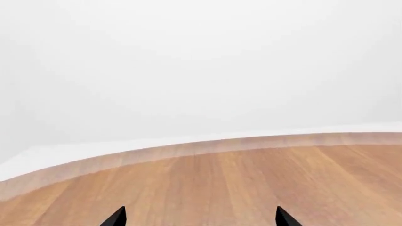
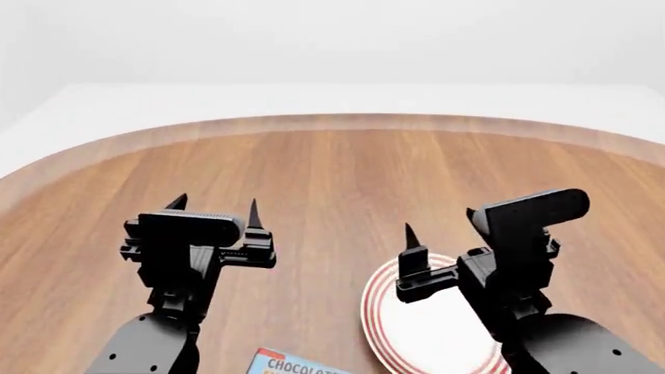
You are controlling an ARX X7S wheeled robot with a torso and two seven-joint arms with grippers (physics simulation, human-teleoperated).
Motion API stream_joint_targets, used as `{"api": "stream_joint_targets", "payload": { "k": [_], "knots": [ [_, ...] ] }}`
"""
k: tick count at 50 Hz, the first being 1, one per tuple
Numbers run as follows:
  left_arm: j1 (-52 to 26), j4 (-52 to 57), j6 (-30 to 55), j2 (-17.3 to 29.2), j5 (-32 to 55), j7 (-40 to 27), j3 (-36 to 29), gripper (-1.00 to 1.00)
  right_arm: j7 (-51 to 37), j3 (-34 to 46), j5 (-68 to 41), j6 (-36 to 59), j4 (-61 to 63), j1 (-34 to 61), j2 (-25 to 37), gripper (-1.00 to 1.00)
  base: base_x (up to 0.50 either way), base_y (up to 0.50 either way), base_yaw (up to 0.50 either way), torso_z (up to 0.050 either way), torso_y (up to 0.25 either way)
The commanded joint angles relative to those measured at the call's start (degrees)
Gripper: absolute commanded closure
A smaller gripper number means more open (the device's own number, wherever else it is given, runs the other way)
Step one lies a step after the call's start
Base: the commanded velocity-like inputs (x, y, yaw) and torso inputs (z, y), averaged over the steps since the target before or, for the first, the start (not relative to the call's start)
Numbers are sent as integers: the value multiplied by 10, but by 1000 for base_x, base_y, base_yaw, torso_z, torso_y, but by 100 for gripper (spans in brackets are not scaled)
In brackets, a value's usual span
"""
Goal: Put the chocolate pudding to the right of the plate.
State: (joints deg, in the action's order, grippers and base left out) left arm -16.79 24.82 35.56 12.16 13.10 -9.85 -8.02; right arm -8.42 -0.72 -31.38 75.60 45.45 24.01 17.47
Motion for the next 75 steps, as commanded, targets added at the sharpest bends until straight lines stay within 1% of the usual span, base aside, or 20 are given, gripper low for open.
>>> {"api": "stream_joint_targets", "payload": {
  "k": [1,5,12,18,20,24,28,33,39,40,42,45,46,48,51,59,61,64,75],
  "knots": [
    [2,-14,-11,1,-1,-3,-5,-100,-146,-29,-268,143,0,43,65,-100,0,0,0,0,0],
    [1,-13,-10,2,0,-4,-5,-100,-211,-25,-348,139,-13,59,84,-100,0,0,0,0,0],
    [2,-13,-11,4,2,-6,-6,-100,-215,-5,-349,113,-21,53,96,-100,0,0,0,0,0],
    [2,-13,-12,5,3,-7,-8,-100,-246,-11,-400,131,-29,64,95,-100,0,0,0,0,0],
    [2,-15,-13,5,3,-7,-9,-100,-265,-9,-430,136,-34,71,98,-100,0,0,0,0,0],
    [1,-18,-15,6,3,-9,-10,-100,-329,12,-535,136,-66,96,117,-100,0,0,0,0,0],
    [2,-20,-17,6,4,-10,-11,-100,-354,51,-586,131,-76,119,139,-100,0,0,0,0,0],
    [2,-21,-18,7,5,-11,-11,-100,-347,85,-608,125,-79,139,158,-100,0,0,0,0,0],
    [2,-22,-19,8,7,-12,-12,-100,-346,99,-608,110,-79,140,168,-100,0,0,0,0,0],
    [1,-26,-21,8,6,-12,-11,-100,-336,113,-657,116,-84,160,176,-100,0,0,0,0,0],
    [1,-28,-22,8,6,-13,-11,-100,-338,117,-677,109,-86,170,182,-100,0,0,0,0,0],
    [1,-29,-23,9,6,-14,-12,-100,-336,123,-682,105,-84,174,186,-100,0,0,0,0,0],
    [1,-29,-22,9,6,-14,-13,-100,-323,126,-698,105,-80,176,187,-100,0,0,0,0,0],
    [1,-29,-22,10,7,-14,-13,-100,-314,130,-691,108,-72,178,188,-100,0,0,0,0,0],
    [0,-31,-23,10,7,-15,-14,-100,-308,138,-719,101,-71,192,194,-100,0,0,0,0,0],
    [-1,-32,-24,11,8,-17,-17,-100,-298,144,-708,94,-66,198,198,-100,0,0,0,0,0],
    [0,-33,-25,11,9,-17,-17,-100,-268,151,-727,96,-54,195,189,-100,0,0,0,0,0],
    [0,-35,-27,12,9,-17,-17,-100,-239,157,-712,109,-44,188,186,-100,0,0,0,0,0],
    [-3,-37,-28,13,12,-21,-16,-100,-200,188,-659,110,-60,180,177,-100,0,0,0,0,0]
  ]
}}
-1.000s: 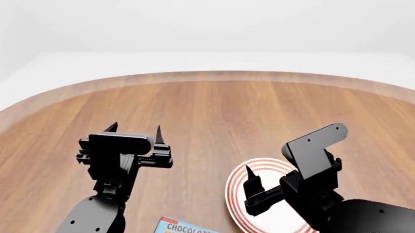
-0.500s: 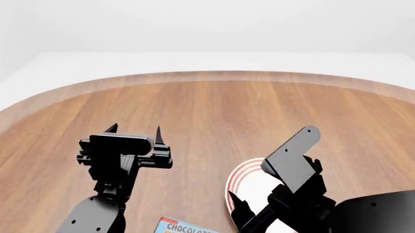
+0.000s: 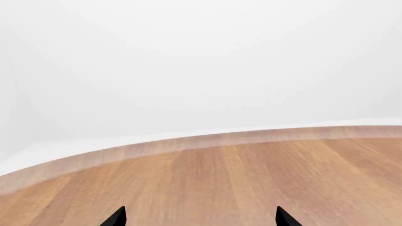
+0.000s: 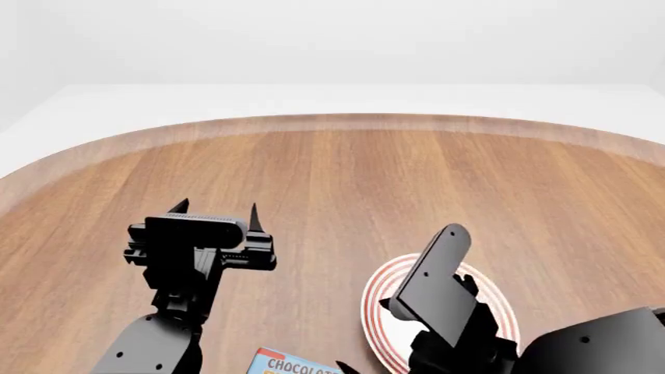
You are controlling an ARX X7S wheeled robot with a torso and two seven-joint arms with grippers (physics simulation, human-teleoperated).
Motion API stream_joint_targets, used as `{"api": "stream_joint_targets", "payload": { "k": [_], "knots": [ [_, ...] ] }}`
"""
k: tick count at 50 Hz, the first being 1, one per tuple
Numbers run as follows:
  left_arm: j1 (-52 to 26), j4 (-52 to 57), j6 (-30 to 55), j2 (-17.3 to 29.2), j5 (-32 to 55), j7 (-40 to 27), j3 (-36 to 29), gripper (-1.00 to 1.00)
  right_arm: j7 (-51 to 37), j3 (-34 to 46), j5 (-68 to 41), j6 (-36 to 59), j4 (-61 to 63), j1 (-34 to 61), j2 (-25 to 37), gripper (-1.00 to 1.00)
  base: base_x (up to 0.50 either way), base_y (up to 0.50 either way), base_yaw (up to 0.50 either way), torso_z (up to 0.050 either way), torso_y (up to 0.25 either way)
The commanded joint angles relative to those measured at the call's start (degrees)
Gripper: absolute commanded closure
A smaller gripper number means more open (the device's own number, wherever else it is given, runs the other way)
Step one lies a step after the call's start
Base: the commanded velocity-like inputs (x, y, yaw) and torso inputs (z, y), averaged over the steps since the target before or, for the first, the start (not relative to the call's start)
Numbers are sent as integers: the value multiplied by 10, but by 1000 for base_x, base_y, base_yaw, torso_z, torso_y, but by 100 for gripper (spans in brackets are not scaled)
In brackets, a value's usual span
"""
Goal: Put the chocolate pudding to the right of the plate.
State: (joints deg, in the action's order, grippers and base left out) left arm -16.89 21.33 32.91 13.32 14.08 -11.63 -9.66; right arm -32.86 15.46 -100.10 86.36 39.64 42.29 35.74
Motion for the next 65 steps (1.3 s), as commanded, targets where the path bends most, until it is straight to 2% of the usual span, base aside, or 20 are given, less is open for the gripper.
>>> {"api": "stream_joint_targets", "payload": {
  "k": [1,8,19,35,65],
  "knots": [
    [-2,-1,0,2,4,-3,1,-100,55,29,39,2,-2,-5,-8,-100,0,0,0,0,0],
    [-3,3,2,5,5,-5,0,-100,98,52,93,1,-15,-4,-15,-100,0,0,0,0,0],
    [-3,2,1,6,7,-7,-3,-100,116,90,129,-7,-43,2,-14,-100,0,0,0,0,0],
    [-2,-5,-5,7,9,-10,-8,-100,191,182,236,-24,-111,20,-26,-100,0,0,0,0,0],
    [-1,-11,-12,11,15,-14,-14,-100,254,270,294,-61,-158,46,-47,-100,0,0,0,0,0]
  ]
}}
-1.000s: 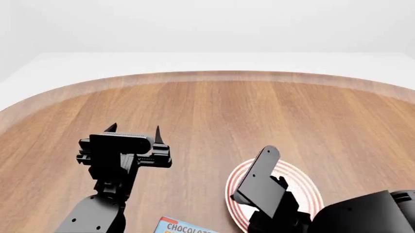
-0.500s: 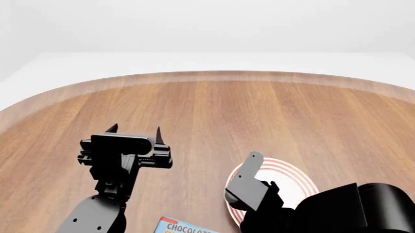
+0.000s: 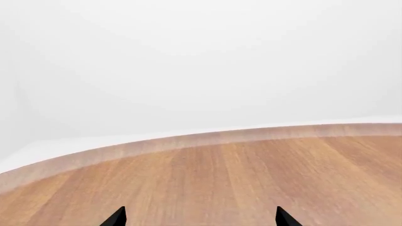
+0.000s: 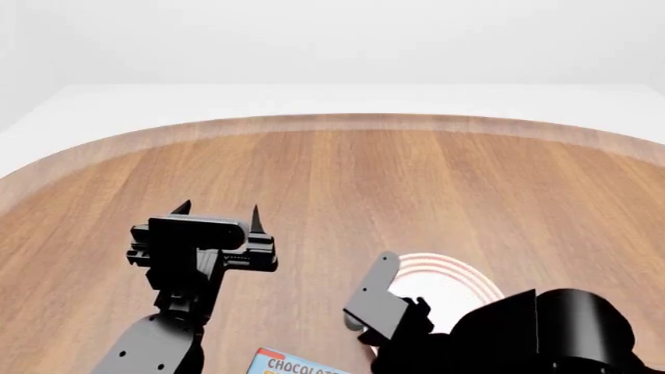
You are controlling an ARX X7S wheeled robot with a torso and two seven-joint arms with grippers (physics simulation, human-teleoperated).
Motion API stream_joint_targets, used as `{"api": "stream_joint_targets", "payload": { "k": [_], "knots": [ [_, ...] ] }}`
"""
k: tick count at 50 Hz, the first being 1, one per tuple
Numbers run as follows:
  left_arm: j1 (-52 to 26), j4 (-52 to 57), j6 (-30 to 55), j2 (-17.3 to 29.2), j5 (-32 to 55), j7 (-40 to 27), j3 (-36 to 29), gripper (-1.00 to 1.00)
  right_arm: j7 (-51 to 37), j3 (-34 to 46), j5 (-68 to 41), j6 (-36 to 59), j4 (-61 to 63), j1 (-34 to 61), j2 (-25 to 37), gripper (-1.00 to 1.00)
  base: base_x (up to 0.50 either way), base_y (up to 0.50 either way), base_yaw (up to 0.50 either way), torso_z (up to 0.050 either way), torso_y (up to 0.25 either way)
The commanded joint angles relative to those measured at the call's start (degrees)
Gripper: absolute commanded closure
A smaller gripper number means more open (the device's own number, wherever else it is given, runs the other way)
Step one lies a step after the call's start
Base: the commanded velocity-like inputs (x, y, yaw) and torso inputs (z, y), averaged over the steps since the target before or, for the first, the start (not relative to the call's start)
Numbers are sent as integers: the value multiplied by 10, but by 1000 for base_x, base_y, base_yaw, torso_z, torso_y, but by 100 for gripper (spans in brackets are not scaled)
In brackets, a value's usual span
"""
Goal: Put the chocolate pudding to the right of the plate.
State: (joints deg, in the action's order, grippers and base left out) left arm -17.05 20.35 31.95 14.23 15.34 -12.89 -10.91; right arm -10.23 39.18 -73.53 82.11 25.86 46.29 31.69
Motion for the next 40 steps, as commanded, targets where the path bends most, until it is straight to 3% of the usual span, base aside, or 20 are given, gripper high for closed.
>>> {"api": "stream_joint_targets", "payload": {
  "k": [1,40],
  "knots": [
    [0,-1,-2,2,3,-2,-2,-100,27,33,28,-19,-21,7,-6,-100,0,0,0,0,0],
    [2,-5,-9,8,12,-8,-4,-100,78,124,86,-53,-84,-9,-20,-100,0,0,0,0,0]
  ]
}}
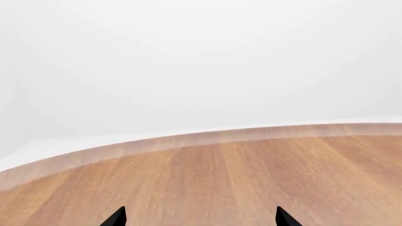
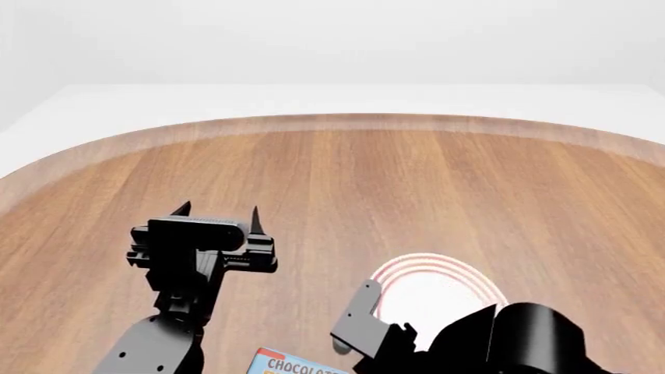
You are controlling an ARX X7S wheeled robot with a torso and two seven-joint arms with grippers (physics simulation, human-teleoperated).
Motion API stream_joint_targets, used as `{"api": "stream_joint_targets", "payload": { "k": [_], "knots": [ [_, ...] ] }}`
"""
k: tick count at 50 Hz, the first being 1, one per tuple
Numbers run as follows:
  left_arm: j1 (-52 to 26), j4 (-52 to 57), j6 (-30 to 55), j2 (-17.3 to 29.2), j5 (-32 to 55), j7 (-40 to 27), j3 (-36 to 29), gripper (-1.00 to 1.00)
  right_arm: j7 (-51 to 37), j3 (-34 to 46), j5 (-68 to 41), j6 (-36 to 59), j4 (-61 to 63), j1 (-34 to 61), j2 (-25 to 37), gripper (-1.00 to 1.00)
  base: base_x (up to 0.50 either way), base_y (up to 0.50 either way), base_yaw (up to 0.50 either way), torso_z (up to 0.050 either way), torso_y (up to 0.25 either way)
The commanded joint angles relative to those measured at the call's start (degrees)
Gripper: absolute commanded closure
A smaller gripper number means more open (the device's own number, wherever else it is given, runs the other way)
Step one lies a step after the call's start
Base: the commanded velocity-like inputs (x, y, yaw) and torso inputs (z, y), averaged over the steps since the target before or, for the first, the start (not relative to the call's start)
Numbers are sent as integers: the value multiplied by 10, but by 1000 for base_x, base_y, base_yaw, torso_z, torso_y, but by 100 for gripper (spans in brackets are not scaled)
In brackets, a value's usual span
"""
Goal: Put the chocolate pudding to the right of the plate.
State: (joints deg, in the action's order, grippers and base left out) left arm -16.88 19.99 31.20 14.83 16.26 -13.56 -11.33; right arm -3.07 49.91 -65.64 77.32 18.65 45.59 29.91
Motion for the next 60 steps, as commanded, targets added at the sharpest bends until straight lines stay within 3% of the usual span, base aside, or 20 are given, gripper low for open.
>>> {"api": "stream_joint_targets", "payload": {
  "k": [1,41,42,60],
  "knots": [
    [0,-1,-2,2,3,-2,0,-100,6,17,7,-5,-12,-3,-2,-100,0,0,0,0,0],
    [5,-13,-15,6,9,-7,-6,-100,7,60,21,-13,-59,-8,-5,-100,0,0,0,0,0],
    [5,-13,-16,6,9,-7,-7,-100,5,59,21,-14,-59,-8,-5,100,0,0,0,0,0],
    [4,-10,-15,9,14,-12,-8,-100,-2,56,15,-23,-32,5,3,100,0,0,0,0,0]
  ]
}}
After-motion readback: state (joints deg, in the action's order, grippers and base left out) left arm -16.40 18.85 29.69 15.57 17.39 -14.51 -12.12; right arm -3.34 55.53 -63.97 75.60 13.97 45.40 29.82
